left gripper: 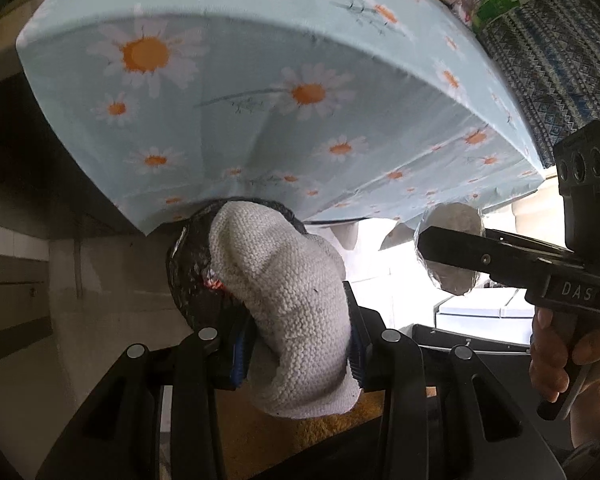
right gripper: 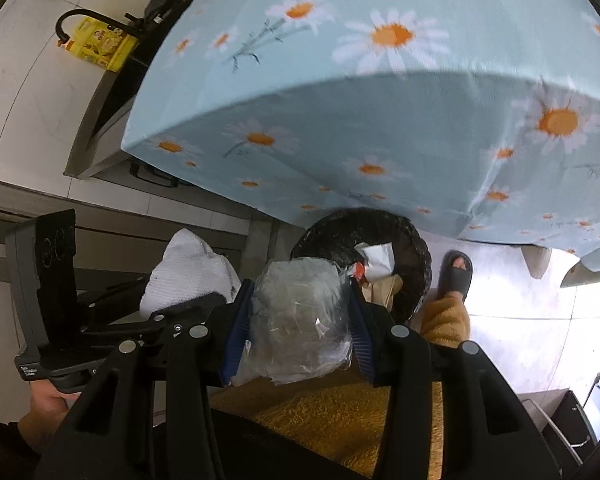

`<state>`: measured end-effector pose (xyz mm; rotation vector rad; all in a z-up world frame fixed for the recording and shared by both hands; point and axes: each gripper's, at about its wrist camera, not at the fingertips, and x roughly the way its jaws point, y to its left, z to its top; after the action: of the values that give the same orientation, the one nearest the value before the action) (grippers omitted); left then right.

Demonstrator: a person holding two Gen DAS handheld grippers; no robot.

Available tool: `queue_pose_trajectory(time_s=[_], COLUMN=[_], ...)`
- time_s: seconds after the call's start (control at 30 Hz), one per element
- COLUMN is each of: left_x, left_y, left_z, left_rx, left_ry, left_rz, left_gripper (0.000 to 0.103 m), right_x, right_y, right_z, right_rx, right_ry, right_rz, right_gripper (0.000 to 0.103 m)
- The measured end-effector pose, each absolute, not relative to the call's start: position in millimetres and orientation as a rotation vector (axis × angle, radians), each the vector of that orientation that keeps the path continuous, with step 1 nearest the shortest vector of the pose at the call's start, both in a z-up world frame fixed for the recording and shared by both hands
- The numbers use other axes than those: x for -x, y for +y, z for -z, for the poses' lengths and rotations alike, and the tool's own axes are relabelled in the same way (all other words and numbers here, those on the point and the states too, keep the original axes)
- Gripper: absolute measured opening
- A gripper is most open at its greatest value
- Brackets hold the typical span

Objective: Collect trash
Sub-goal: 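Open both grippers over the bin to drop cloth and bag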

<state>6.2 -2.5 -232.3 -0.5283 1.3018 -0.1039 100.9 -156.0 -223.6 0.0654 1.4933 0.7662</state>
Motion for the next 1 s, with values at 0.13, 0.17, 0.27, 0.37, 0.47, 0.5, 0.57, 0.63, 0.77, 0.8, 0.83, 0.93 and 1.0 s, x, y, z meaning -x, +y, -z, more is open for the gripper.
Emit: queue_pose_trajectory(time_s=[0.13, 0.17, 0.27, 0.37, 0.47, 0.5, 0.57, 0.63, 0.77, 0.8, 0.83, 0.93, 1.0], left_x=[-7.3, -8.0, -13.0, -16.6, -17.9, -17.1, -16.9, -16.4, -16.6, -17.0, -17.0, -17.9, -17.0], left_y=[-2.3, -2.0, -3.0, 0.5, 5.6, 7.8, 10.4, 12.2, 14.4, 14.5, 14.6, 14.8, 16.0], left_z=[233.7, 234.2, 237.6, 238.1, 242.0, 242.7, 245.9, 247.8, 249.8, 249.5, 249.4, 248.0, 246.6], left_rx=[0.510, 0.514, 0.513, 0.536, 0.526, 0.533, 0.541, 0.534, 0.548, 0.553, 0.555, 0.555, 0.551], left_ry=[1.306, 1.308, 1.340, 1.342, 1.357, 1.361, 1.372, 1.378, 1.385, 1.384, 1.382, 1.379, 1.373], left_rz=[0.101, 0.098, 0.095, 0.080, 0.054, 0.051, 0.044, 0.040, 0.034, 0.034, 0.035, 0.040, 0.045], left_gripper=[0.038, 0.039, 0.058, 0.064, 0.064, 0.064, 0.064, 0.064, 0.064, 0.064, 0.064, 0.064, 0.064], right_x=[-104.8, -106.8, -109.3, -111.1, -112.4, -112.4, -111.9, -111.3, -110.8, -110.8, -110.4, -110.4, -110.4], right_y=[-156.6, -156.7, -153.6, -153.9, -157.6, -158.8, -160.0, -160.3, -162.7, -162.6, -162.5, -160.9, -159.7], right_z=[222.8, 222.9, 226.3, 230.6, 233.7, 234.4, 236.0, 237.5, 238.9, 239.7, 239.4, 235.9, 231.4], right_rx=[-0.064, -0.074, -0.103, -0.108, -0.143, -0.148, -0.153, -0.152, -0.172, -0.177, -0.177, -0.164, -0.161], right_ry=[1.473, 1.474, 1.505, 1.509, 1.520, 1.521, 1.528, 1.535, 1.543, 1.547, 1.548, 1.544, 1.535], right_rz=[-0.784, -0.783, -0.804, -0.784, -0.772, -0.767, -0.763, -0.761, -0.741, -0.737, -0.735, -0.732, -0.733], right_gripper=[0.047, 0.048, 0.060, 0.064, 0.064, 0.064, 0.064, 0.064, 0.064, 0.064, 0.064, 0.064, 0.064])
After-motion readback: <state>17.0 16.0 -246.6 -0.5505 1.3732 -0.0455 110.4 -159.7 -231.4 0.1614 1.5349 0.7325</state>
